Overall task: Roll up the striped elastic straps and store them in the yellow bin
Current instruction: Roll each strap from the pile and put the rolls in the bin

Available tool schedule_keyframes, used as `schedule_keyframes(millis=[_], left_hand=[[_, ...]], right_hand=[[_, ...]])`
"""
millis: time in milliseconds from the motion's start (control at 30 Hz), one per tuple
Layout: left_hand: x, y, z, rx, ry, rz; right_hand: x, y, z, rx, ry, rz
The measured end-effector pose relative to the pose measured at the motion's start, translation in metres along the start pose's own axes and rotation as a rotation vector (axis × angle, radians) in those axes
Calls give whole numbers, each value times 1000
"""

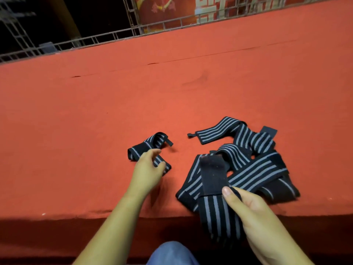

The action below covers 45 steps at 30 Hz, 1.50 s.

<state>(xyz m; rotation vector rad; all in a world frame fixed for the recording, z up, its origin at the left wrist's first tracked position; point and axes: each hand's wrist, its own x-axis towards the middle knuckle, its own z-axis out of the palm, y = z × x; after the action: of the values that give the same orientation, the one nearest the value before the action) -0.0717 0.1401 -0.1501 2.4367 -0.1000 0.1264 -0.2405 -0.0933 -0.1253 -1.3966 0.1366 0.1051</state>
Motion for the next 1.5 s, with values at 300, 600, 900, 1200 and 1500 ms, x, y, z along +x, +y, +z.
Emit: schedule_keyframes(millis=[300, 600, 900, 1200, 1500], left_hand=[[94, -11, 22, 411, -160, 187], [118, -11, 26, 577, -225, 129], [116, -24, 26, 609, -206, 76], [128, -25, 23, 553, -322, -24], [95, -8, 6, 484, -102, 99]], right_hand=[[9, -1, -2, -35, 29, -2], [17, 0, -3, -34, 44, 12], [10, 0, 3, -10, 117, -4], [8, -2, 14, -38, 122, 4], [-4, -4, 9, -58, 139, 59]])
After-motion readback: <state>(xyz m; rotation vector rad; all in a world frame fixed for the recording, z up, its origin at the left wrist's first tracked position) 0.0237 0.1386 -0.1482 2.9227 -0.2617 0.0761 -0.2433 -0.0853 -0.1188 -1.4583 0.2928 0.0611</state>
